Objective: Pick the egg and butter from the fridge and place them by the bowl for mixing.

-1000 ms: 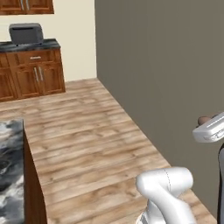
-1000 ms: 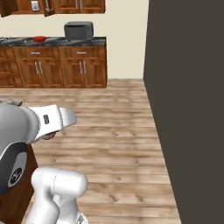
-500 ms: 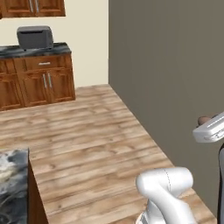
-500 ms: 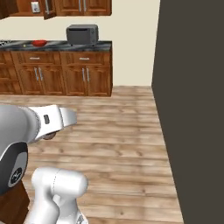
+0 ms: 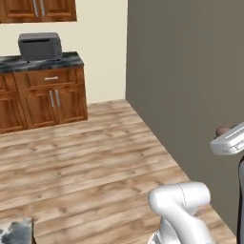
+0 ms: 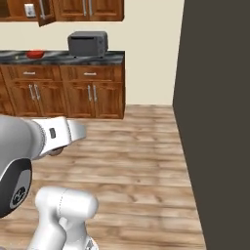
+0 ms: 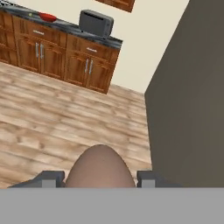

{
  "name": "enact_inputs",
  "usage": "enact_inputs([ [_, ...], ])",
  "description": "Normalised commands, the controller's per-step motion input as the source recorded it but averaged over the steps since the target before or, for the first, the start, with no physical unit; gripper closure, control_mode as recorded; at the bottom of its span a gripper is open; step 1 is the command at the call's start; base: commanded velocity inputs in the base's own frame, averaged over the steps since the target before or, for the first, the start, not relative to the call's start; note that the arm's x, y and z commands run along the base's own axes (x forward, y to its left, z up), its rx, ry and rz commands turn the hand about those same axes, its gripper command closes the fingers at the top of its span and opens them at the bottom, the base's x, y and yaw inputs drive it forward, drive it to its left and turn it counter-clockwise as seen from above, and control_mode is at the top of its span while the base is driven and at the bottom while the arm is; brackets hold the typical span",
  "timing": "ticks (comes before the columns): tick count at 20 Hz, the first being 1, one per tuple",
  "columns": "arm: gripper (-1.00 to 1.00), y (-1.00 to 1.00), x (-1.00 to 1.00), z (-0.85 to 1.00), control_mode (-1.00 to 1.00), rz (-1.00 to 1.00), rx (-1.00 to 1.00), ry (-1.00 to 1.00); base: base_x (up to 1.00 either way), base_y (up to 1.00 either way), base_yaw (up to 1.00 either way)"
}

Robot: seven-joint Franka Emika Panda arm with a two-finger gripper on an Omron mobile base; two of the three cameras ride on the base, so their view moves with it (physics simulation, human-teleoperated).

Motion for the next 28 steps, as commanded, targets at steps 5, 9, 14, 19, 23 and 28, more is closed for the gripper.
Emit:
enact_inputs([
  [5,1.0,0.0,0.0,0.0,1.0,0.0,0.0,0.0,1.0,0.52,0.0],
  [9,1.0,0.0,0.0,0.0,1.0,0.0,0.0,0.0,1.0,0.79,0.0],
  [14,1.0,0.0,0.0,0.0,1.0,0.0,0.0,0.0,1.0,0.99,0.0],
  [19,1.0,0.0,0.0,0.0,1.0,0.0,0.0,0.0,1.0,1.0,0.0],
  [23,1.0,0.0,0.0,0.0,1.0,0.0,0.0,0.0,1.0,1.0,0.0],
  [28,1.0,0.0,0.0,0.0,1.0,0.0,0.0,0.0,0.93,0.29,0.0],
])
